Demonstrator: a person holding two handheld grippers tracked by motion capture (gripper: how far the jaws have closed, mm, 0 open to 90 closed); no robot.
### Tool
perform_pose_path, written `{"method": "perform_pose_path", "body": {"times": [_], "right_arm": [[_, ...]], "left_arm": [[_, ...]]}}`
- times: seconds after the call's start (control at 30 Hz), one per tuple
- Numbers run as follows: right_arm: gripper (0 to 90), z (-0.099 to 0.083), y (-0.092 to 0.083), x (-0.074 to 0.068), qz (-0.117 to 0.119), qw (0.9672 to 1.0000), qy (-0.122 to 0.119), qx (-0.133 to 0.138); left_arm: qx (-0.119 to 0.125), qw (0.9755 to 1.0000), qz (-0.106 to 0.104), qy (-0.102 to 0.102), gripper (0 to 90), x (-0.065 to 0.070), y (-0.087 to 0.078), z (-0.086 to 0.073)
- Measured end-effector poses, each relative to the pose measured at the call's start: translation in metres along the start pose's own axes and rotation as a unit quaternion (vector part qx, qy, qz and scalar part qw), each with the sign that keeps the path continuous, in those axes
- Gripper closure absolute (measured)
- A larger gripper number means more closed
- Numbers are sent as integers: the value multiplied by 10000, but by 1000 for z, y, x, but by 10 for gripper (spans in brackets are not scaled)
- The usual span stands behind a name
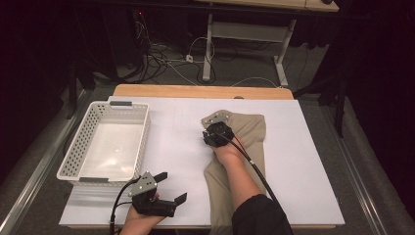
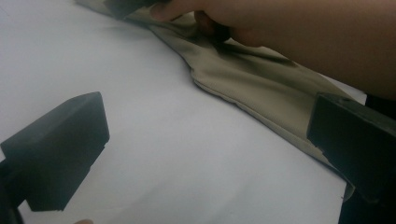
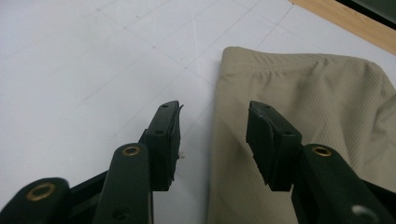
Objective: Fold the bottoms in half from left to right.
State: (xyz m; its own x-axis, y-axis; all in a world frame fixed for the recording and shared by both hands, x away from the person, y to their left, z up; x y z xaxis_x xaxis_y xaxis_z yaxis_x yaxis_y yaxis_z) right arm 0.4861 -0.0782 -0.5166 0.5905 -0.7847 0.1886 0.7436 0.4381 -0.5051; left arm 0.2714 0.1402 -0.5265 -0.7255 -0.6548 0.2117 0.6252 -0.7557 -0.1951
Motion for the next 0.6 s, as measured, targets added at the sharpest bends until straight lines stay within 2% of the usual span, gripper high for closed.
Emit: {"method": "perform_pose_path", "body": {"times": [0.03, 0.07, 0.1, 0.13, 0.17, 0.2, 0.27, 0.3, 0.33, 0.37, 0.47, 0.6], "right_arm": [[586, -2, 5, 2, 48, 9999, 69, -109], [609, -3, 6, 4, 107, 9998, 154, -38], [670, -5, 7, 7, 211, 9993, 317, -5], [762, -6, 8, 7, 266, 9988, 403, 47], [883, -5, 8, 6, 218, 9993, 310, 38], [900, -4, 8, 5, 97, 9997, 224, 2], [900, -4, 8, 8, 125, 9995, 296, 14], [900, -3, 5, 10, 73, 9995, 283, 72], [900, -1, 1, 14, 50, 9991, 326, 248], [900, 1, -5, 20, 22, 9981, 439, 440], [900, 7, -24, 46, -121, 9942, 752, 761], [900, 4, -48, 80, -394, 9912, 865, 919]], "left_arm": [[-44, 10000, 29, 50, 0, 1, 1, 0], [-88, 9999, 45, 94, 0, 3, 2, 0], [-154, 9998, 49, 138, 0, 4, 3, -1], [-195, 9997, 52, 157, 0, 5, 4, -1], [-208, 9996, 64, 160, 0, 5, 4, -1], [-216, 9996, 73, 156, 0, 5, 4, -1], [-270, 9995, 84, 148, 0, 4, 5, 0], [-289, 9994, 84, 145, 0, 4, 6, 0], [-292, 9994, 74, 139, 0, 4, 6, 0], [-282, 9995, 66, 137, 0, 4, 5, 0], [-280, 9995, 60, 131, 0, 4, 5, 0], [-305, 9994, -17, 176, 0, 6, 4, -1]]}}
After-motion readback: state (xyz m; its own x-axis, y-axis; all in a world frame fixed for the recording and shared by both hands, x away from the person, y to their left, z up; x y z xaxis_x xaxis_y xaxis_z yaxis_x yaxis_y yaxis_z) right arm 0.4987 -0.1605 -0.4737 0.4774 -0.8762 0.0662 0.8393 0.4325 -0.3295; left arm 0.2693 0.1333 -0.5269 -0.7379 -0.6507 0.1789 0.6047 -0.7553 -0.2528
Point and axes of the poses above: each handheld gripper's, and its own axes: y roughly forward along the jaws, z roughly out of its top, x roughly to its right, the point moved 1 cm from there along y, roughly forward along the jaws, and after that the axes turned 13 degrees about x, right-handed, at the moved point
